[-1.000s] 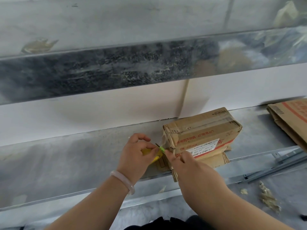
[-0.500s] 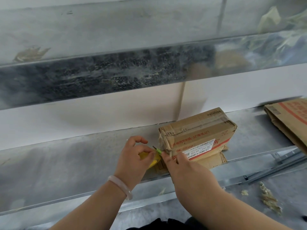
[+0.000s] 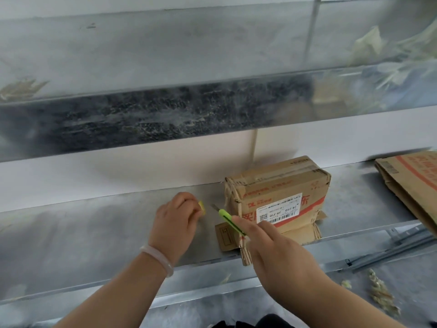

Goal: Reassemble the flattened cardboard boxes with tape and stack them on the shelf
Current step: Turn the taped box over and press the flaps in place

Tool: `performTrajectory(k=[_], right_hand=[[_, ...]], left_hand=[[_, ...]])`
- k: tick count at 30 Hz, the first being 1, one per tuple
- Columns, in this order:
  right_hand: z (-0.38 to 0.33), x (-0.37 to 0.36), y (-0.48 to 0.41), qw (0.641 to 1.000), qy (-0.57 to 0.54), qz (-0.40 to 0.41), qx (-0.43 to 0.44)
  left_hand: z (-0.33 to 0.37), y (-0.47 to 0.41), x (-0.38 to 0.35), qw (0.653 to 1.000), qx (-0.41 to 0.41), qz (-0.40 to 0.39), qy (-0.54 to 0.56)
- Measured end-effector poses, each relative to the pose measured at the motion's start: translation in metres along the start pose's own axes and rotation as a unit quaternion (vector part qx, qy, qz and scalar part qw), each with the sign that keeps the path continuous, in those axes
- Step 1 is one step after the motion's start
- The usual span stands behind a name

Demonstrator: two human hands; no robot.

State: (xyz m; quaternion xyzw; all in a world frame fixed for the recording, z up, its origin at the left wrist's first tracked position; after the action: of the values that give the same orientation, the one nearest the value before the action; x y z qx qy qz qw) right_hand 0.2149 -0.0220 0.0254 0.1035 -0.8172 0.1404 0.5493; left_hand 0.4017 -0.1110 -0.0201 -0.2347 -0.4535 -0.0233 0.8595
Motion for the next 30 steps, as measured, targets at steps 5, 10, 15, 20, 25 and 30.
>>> performTrajectory(k=[5,10,15,20,25,30], right_hand=[[0.033,0.028,0.029,0.984,-0.064,0.161,0.03],[0.103,0.05,0.063,0.969,-0.103,0.223,-0.039],[0.188,0.048,0.07,0.953,-0.086,0.217,-0.192],[0.262,0.019,0.043,0.943,0.01,0.03,-0.331],[0.279,0.014,0.027,0.942,0.178,-0.088,-0.272],[0.233,0.055,-0.008,0.962,-0.13,0.073,-0.23]], left_hand=[[-0.001,0.023,-0.029,0.995,-0.067,-0.046,-0.049],[-0.018,0.054,-0.047,0.996,-0.007,-0.071,0.05],[-0.008,0.053,-0.043,0.998,0.023,-0.064,0.001],[0.003,0.064,-0.042,0.992,0.038,-0.1,-0.069],[0.047,0.048,-0.007,0.975,0.178,0.129,0.036],[0.087,-0.002,0.0,0.895,0.343,0.192,0.21]])
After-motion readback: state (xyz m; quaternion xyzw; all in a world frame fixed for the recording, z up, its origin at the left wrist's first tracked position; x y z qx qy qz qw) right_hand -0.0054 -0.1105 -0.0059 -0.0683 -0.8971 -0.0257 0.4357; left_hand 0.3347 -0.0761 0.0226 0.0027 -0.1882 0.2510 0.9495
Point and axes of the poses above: each hand's wrist, its own y-axis away from the middle knuckle, its own x-axis out of the back of the hand, z = x × y, the point moved 6 cm from there along -y, towards the middle knuckle, and after that the axes turned 5 degrees about y, right-handed, at the moved point
